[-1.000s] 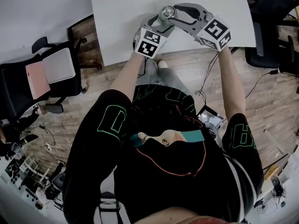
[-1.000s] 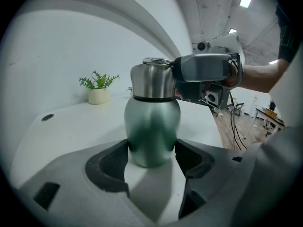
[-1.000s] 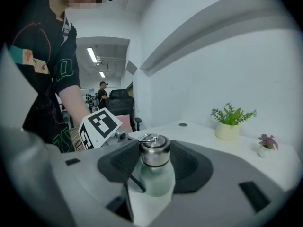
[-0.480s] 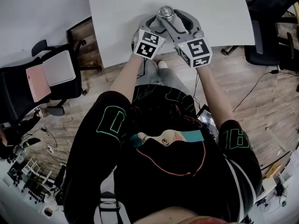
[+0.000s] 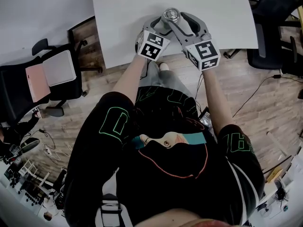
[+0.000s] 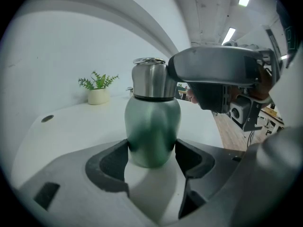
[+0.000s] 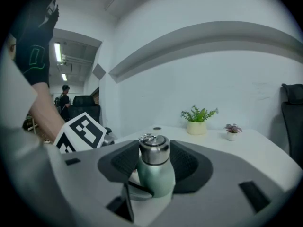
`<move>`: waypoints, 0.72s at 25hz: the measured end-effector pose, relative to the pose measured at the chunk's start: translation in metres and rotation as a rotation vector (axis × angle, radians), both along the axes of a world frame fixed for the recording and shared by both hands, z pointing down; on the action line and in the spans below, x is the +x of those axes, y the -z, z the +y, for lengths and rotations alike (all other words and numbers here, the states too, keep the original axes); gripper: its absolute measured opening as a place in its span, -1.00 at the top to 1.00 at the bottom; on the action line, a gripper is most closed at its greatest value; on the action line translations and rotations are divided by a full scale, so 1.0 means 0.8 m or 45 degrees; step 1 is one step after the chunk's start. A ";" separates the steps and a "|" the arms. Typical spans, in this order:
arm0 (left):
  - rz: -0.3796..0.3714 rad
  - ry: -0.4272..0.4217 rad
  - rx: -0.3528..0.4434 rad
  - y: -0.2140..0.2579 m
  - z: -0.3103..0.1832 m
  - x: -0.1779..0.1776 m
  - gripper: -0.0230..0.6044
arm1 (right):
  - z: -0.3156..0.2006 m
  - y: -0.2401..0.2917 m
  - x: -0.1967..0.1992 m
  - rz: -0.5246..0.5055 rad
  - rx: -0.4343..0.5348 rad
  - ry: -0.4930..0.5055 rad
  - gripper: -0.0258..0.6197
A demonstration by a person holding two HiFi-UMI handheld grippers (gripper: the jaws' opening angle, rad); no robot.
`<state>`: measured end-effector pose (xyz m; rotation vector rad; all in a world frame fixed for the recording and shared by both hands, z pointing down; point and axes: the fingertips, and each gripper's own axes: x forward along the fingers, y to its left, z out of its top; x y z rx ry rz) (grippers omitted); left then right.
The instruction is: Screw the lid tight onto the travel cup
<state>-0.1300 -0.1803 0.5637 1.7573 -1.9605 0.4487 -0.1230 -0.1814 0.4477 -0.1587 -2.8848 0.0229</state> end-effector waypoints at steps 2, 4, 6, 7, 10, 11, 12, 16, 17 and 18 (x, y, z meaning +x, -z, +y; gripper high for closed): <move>0.003 -0.004 -0.001 0.000 0.000 0.001 -0.09 | -0.002 0.005 0.002 0.001 0.027 0.089 0.27; 0.005 -0.006 -0.002 -0.003 -0.001 0.005 -0.09 | -0.005 0.006 0.004 0.008 0.045 0.191 0.24; 0.000 -0.005 -0.002 -0.005 -0.004 0.007 -0.09 | -0.007 0.004 0.004 0.022 0.064 0.314 0.24; -0.001 -0.003 -0.002 -0.005 -0.005 0.007 -0.09 | -0.006 0.003 0.002 0.034 0.073 0.378 0.24; 0.008 -0.005 -0.003 -0.003 -0.003 0.005 -0.09 | 0.001 0.002 -0.007 0.085 0.099 0.547 0.25; 0.012 -0.008 -0.003 -0.003 -0.002 0.004 -0.09 | 0.002 0.002 -0.009 0.102 0.101 0.591 0.24; 0.014 -0.010 -0.003 -0.002 -0.002 0.004 -0.09 | 0.003 0.001 -0.010 0.117 0.099 0.630 0.23; 0.014 -0.011 -0.002 -0.001 0.001 0.001 -0.09 | 0.009 -0.002 -0.021 0.163 0.062 0.740 0.19; 0.013 -0.011 -0.002 -0.001 0.001 0.000 -0.09 | 0.011 -0.003 -0.023 0.168 0.052 0.753 0.18; 0.011 -0.011 -0.001 -0.001 0.000 0.001 -0.09 | 0.012 -0.004 -0.023 0.169 0.042 0.758 0.19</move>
